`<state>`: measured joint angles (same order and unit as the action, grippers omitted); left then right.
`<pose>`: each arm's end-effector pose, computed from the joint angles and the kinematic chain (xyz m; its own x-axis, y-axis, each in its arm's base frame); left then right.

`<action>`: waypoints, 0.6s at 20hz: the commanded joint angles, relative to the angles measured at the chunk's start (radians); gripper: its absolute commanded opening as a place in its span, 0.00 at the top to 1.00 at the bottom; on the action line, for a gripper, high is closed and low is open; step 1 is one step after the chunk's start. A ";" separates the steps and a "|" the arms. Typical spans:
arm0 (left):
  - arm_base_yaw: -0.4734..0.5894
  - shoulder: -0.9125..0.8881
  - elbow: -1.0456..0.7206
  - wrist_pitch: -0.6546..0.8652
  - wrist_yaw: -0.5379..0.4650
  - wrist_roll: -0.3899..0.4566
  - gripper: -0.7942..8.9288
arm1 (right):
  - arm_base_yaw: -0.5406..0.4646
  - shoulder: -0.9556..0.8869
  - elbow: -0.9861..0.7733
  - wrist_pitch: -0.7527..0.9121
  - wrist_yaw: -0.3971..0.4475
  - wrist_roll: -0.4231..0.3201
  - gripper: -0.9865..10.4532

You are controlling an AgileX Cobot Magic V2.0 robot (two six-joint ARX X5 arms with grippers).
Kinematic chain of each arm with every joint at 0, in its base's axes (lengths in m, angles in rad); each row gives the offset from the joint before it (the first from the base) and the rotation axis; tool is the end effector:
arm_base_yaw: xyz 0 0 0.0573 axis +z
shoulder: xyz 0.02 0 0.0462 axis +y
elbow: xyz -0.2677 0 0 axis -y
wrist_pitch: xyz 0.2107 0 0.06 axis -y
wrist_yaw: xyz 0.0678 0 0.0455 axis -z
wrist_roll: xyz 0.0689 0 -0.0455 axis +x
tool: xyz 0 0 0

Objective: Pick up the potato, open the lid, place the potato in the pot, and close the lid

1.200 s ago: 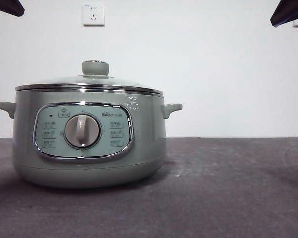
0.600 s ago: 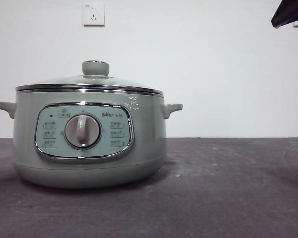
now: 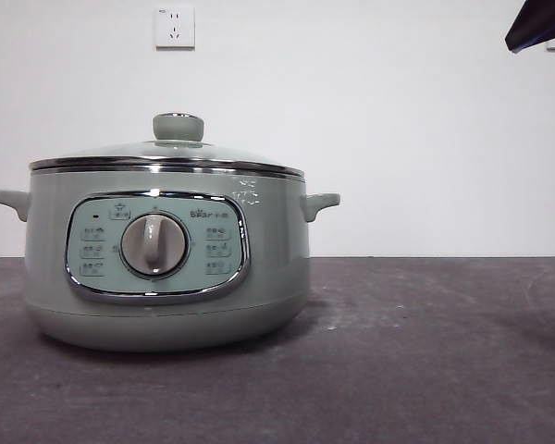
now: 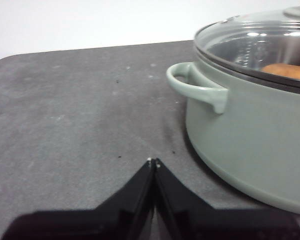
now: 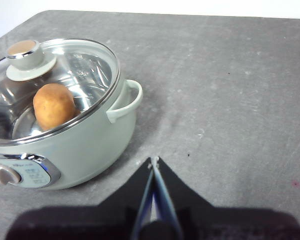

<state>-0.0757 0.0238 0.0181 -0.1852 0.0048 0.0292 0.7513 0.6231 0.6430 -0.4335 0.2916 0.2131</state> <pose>0.0973 -0.0077 0.1427 0.9786 -0.0790 -0.1897 0.0858 0.9959 0.0278 0.1119 0.0774 0.2701 0.8372 0.3886 -0.3849 -0.3888 0.9178 0.0807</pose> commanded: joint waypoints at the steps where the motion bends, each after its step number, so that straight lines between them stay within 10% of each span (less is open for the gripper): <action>1: 0.013 -0.003 -0.015 -0.002 0.003 -0.047 0.92 | 0.001 -0.002 -0.006 0.005 0.003 0.006 0.91; 12: 0.012 -0.003 -0.015 0.000 -0.003 -0.051 0.92 | 0.000 -0.002 -0.006 0.004 0.003 0.006 0.91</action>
<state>-0.0666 0.0238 0.0181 -0.1852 0.0036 -0.0120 0.7513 0.6231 0.6430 -0.4335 0.2916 0.2134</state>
